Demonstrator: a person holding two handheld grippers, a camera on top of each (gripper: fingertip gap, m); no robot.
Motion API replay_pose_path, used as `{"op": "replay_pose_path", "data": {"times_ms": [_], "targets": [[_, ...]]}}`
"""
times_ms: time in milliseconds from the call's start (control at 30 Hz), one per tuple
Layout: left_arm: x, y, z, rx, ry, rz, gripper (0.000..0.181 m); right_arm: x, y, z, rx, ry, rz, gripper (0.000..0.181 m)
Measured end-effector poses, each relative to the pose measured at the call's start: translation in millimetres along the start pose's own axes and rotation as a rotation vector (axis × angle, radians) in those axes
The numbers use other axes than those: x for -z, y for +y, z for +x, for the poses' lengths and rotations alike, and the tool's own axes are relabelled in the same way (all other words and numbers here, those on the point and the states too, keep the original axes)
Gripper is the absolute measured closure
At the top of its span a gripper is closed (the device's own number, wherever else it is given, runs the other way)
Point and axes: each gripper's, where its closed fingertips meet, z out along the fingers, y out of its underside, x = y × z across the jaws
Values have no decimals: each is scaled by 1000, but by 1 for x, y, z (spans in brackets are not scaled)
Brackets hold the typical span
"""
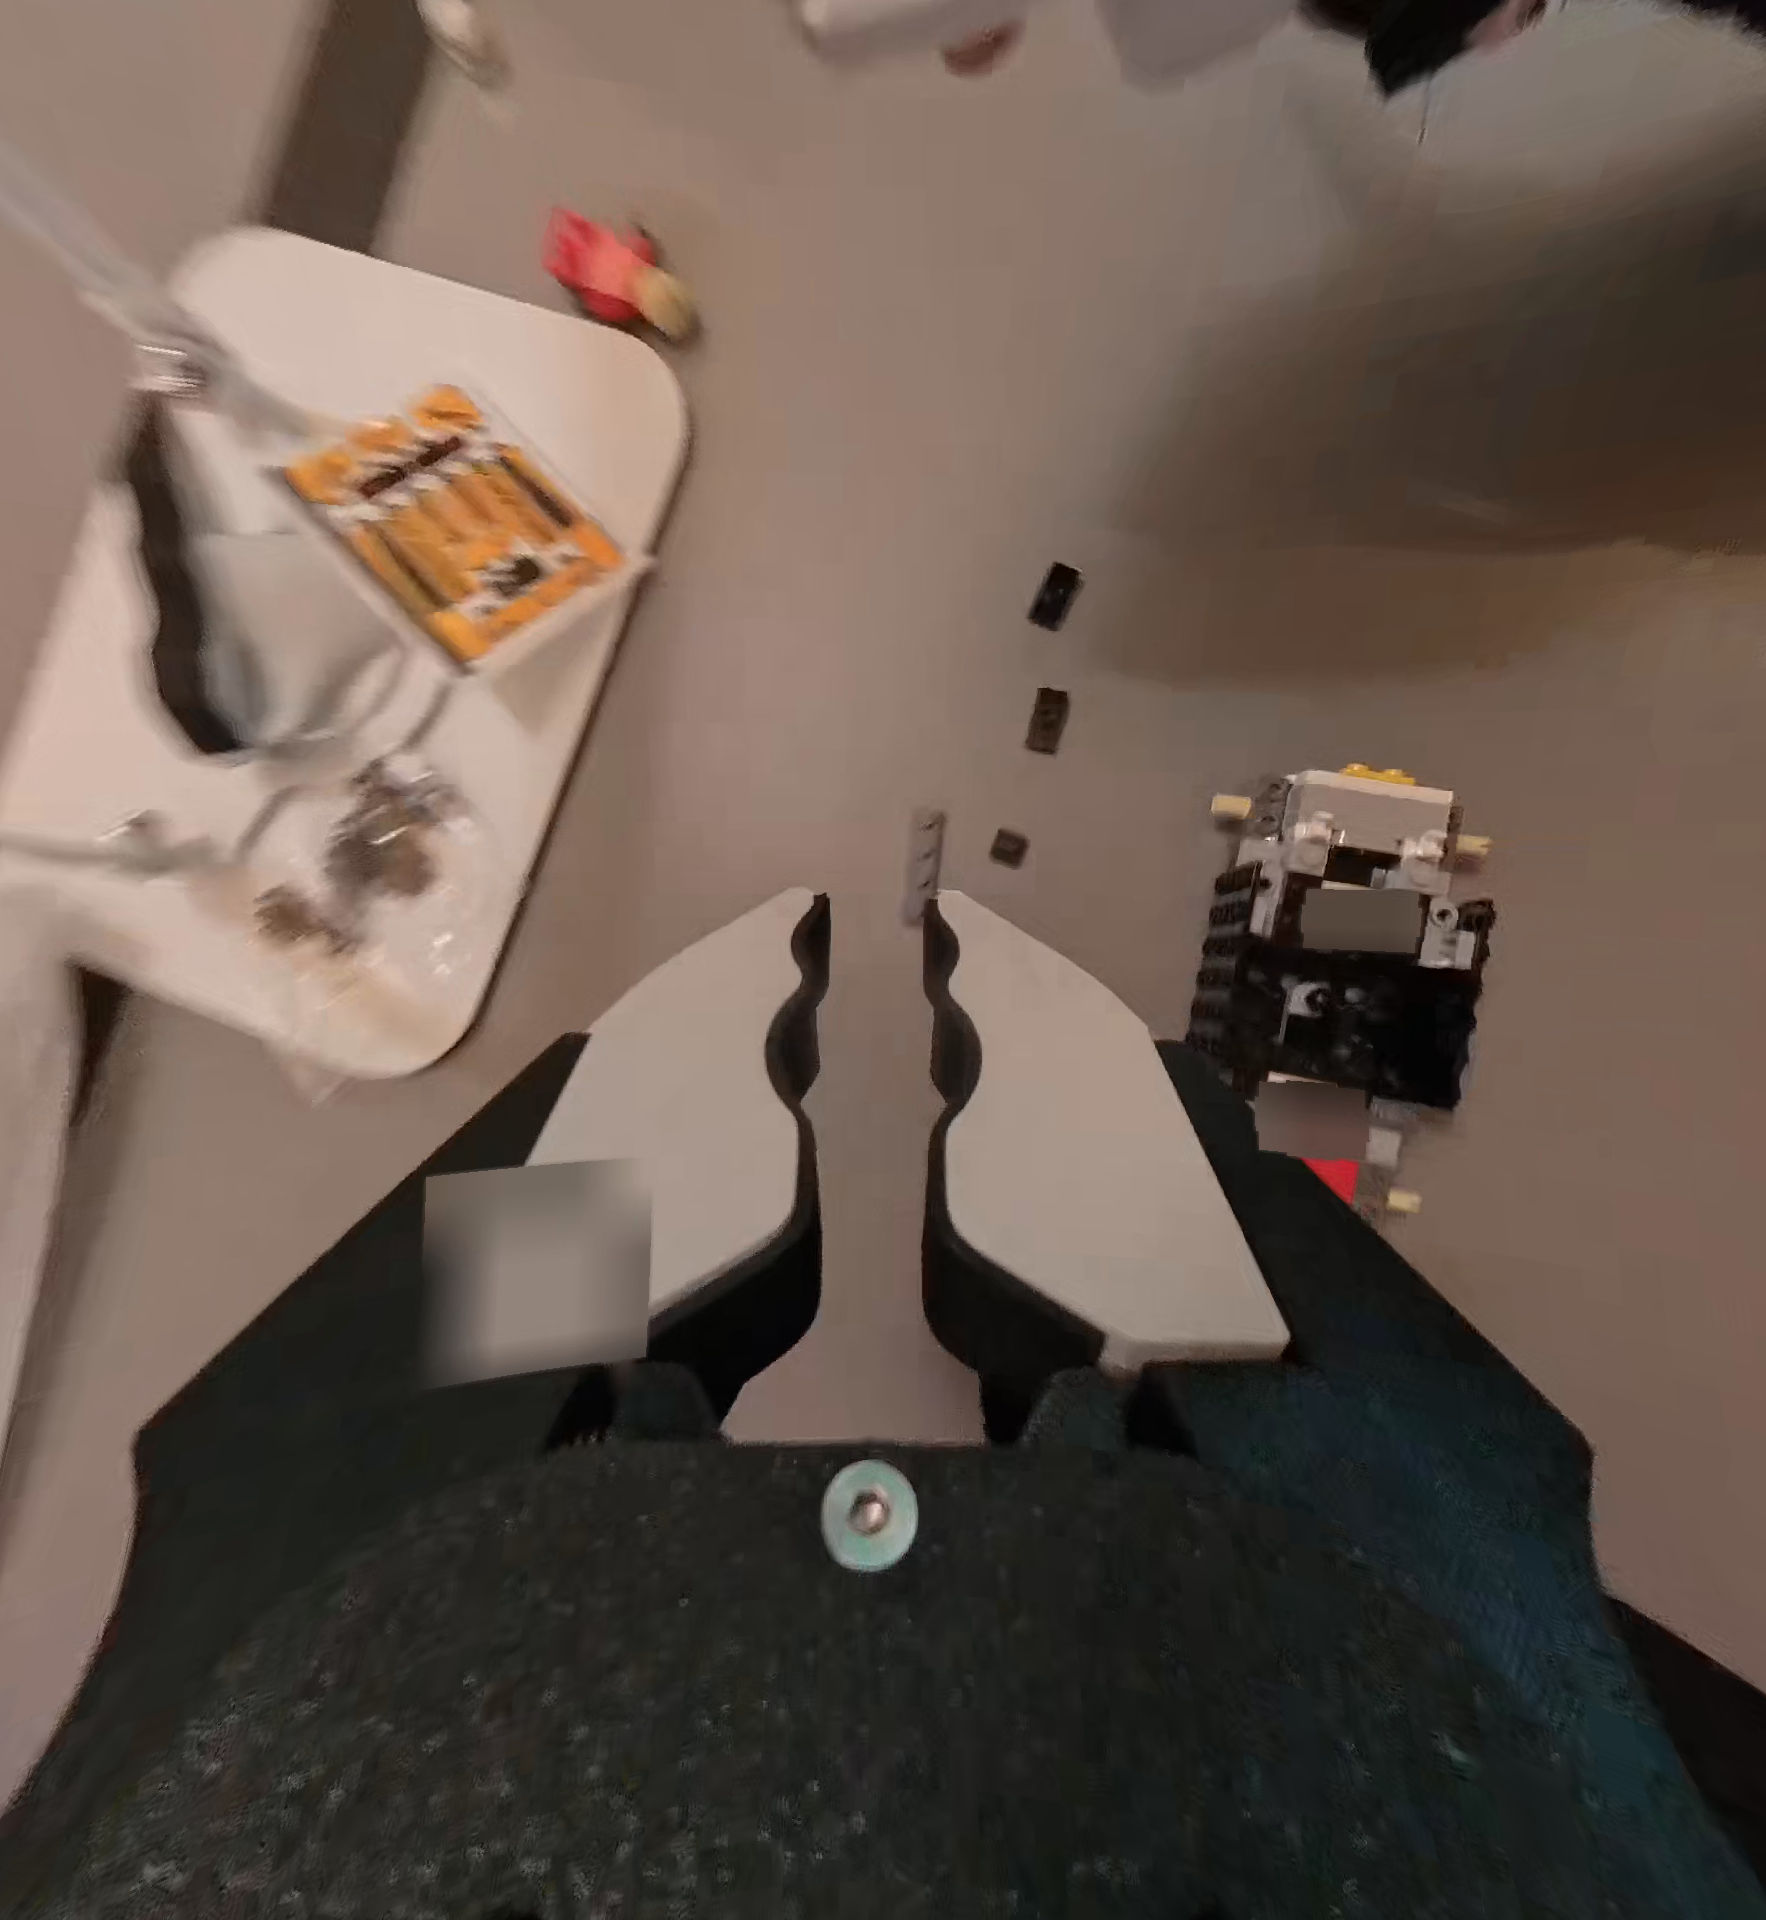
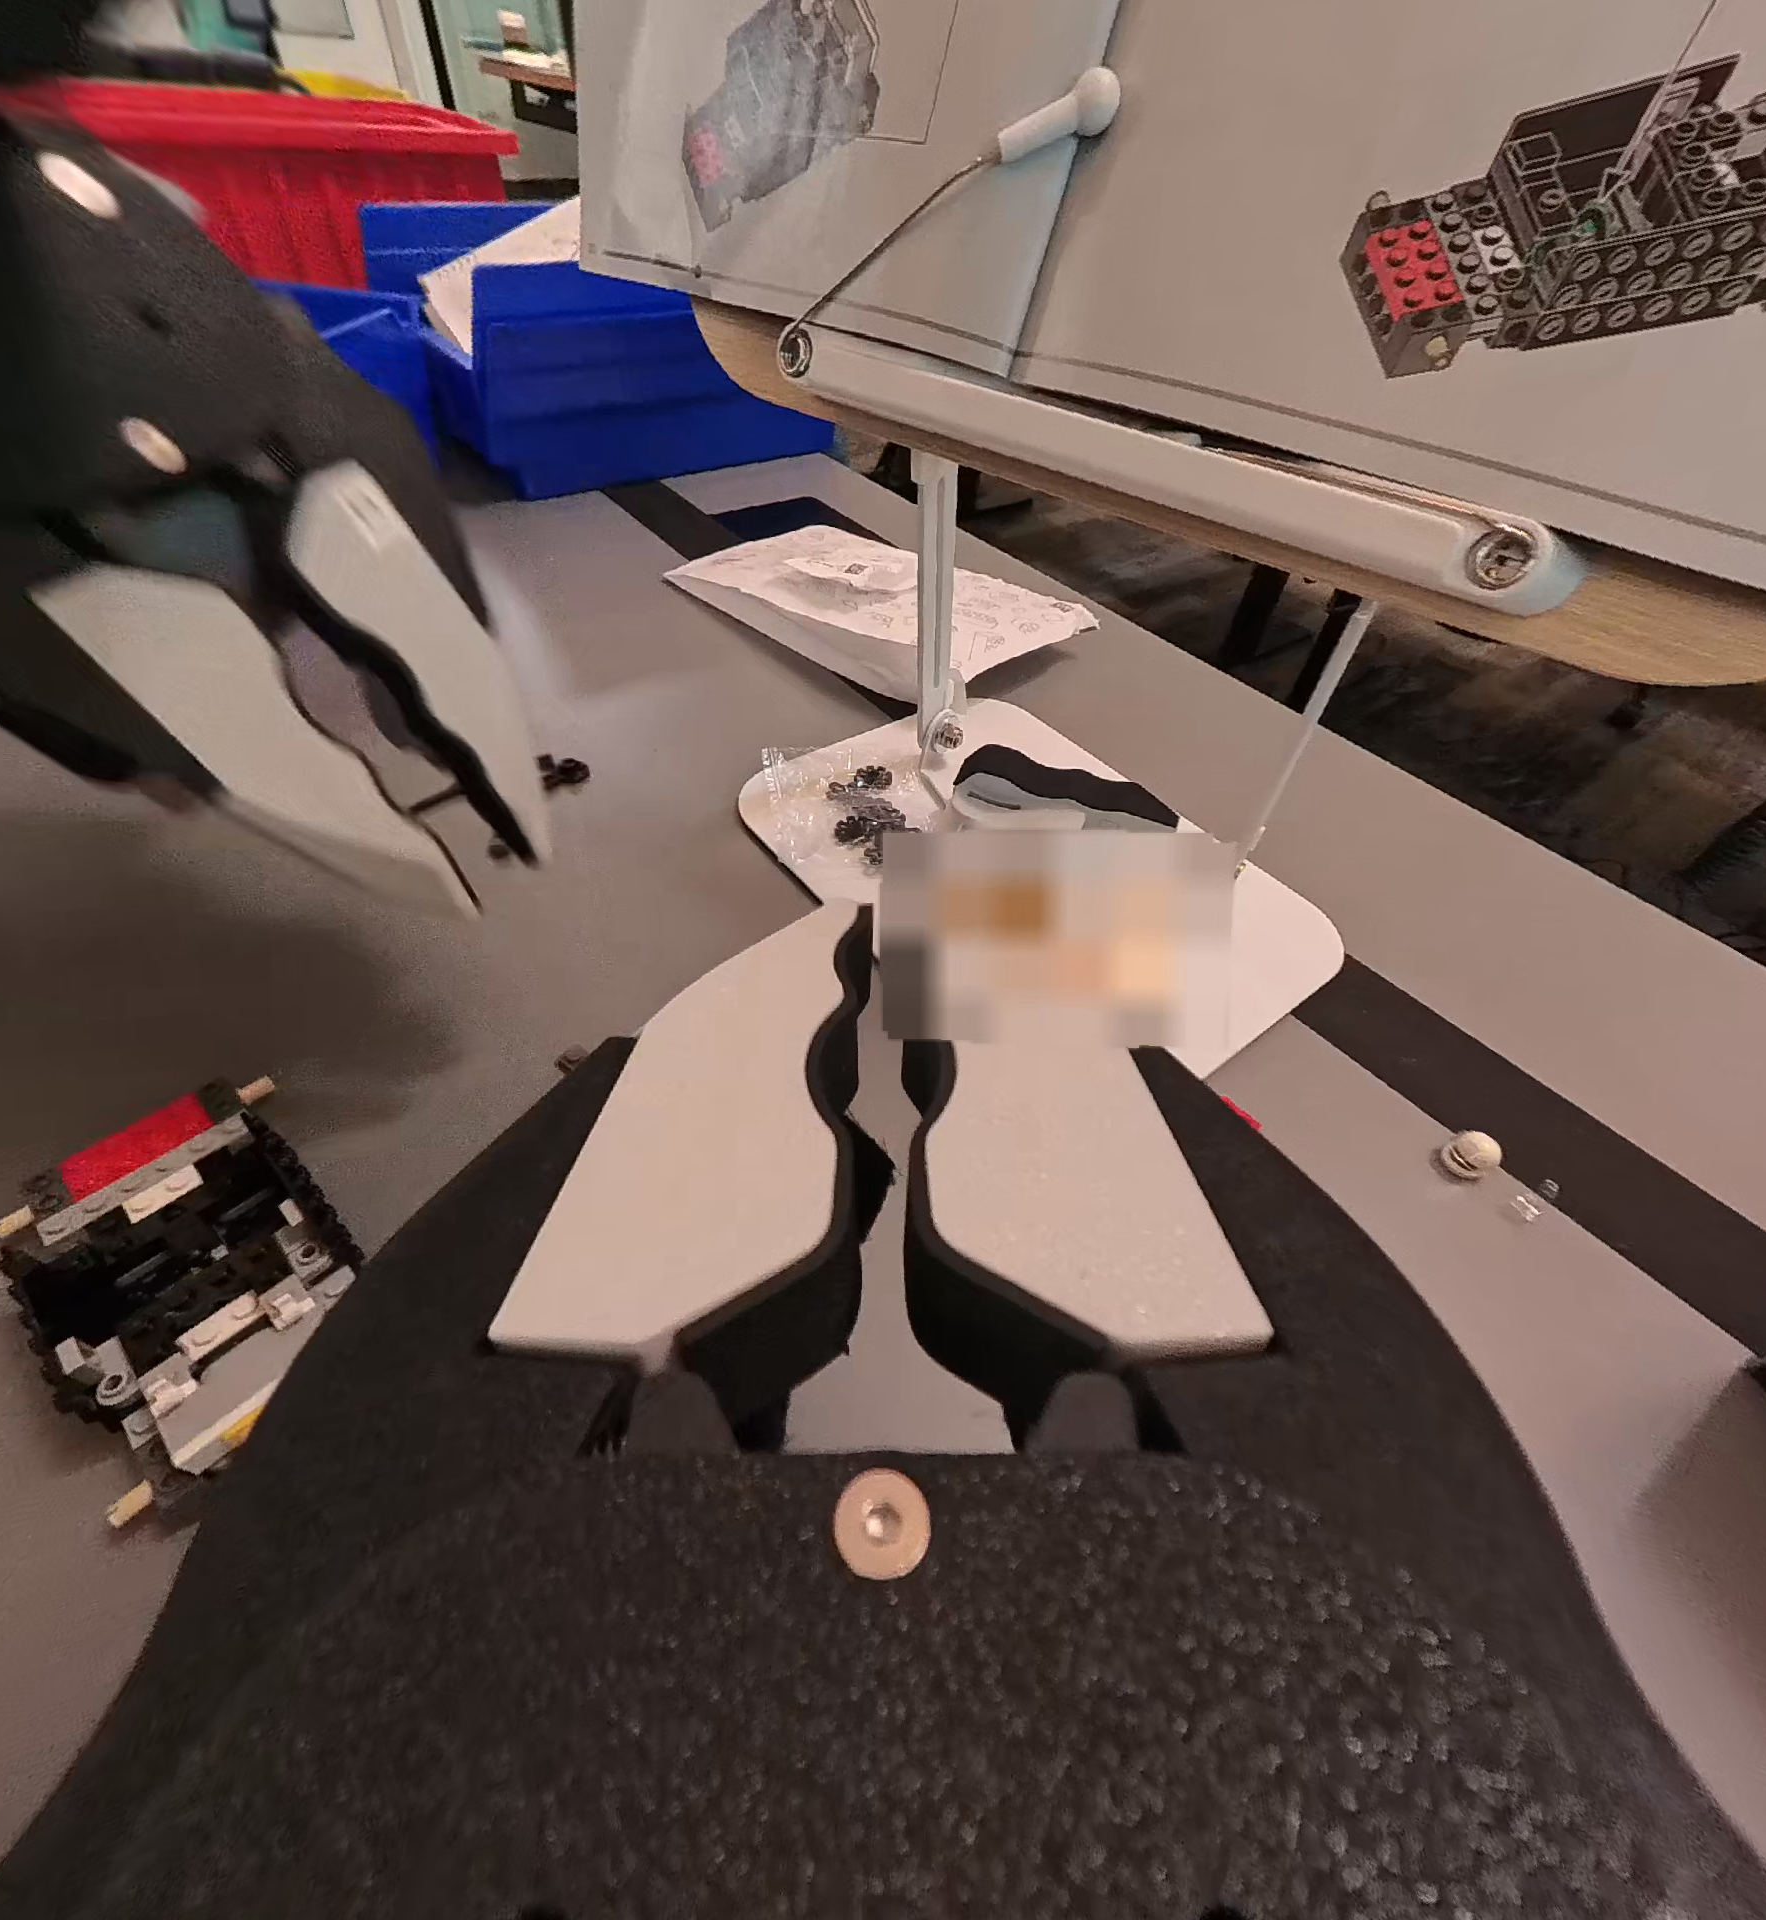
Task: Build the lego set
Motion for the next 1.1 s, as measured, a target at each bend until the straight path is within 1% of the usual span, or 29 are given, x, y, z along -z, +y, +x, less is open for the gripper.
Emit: {"op": "replay_pose_path", "data": {"times_ms": [33, 100, 200, 267, 333, 367, 433, 467, 533, 600, 667, 800, 933, 1000, 1033, 1100], "targets": [[18, 4, -6, 20, -47, 54, 166, 1, 0, 1, 0, 5, -1, 179], [56, 25, -23, 85, -155, 121, 169, 2, 0, 4, -1, 12, 1, 179], [120, 82, -64, 256, -346, 169, 173, 2, -2, 4, -9, 12, 8, 180], [170, 134, -103, 420, -530, 197, 172, 1, -3, 4, -7, 11, 10, 180], [221, 196, -146, 612, -755, 235, 168, 0, -4, 2, -11, 5, 13, 179], [241, 229, -163, 719, -848, 250, 165, -1, -5, 1, -14, 0, 17, 179], [266, 293, -186, 893, -992, 246, 160, -2, -6, -1, -14, -6, 18, 179], [271, 324, -195, 965, -1055, 223, 156, -1, -7, -2, -8, -6, 17, 179], [271, 375, -204, 1089, -1133, 157, 146, 0, -8, -2, 2, 0, 18, 179], [265, 412, -209, 1190, -1162, 81, 141, 1, -8, -1, -5, 2, 23, 179], [262, 441, -214, 1247, -1201, -17, 142, 1, -7, 0, -18, 0, 25, 179], [259, 471, -223, 1382, -1204, -74, 141, -1, -1, 0, -15, -1, 8, 179], [254, 485, -229, 1454, -1167, -114, 137, -2, 5, 2, -18, -1, -7, 179], [247, 495, -227, 1488, -1139, -125, 140, -3, 8, 4, -23, 0, -14, 179], [242, 498, -227, 1497, -1122, -121, 143, -3, 10, 5, -26, 0, -17, 179], [240, 499, -231, 1506, -1131, -55, 147, -4, 12, 6, -34, 0, -22, 179]]}}
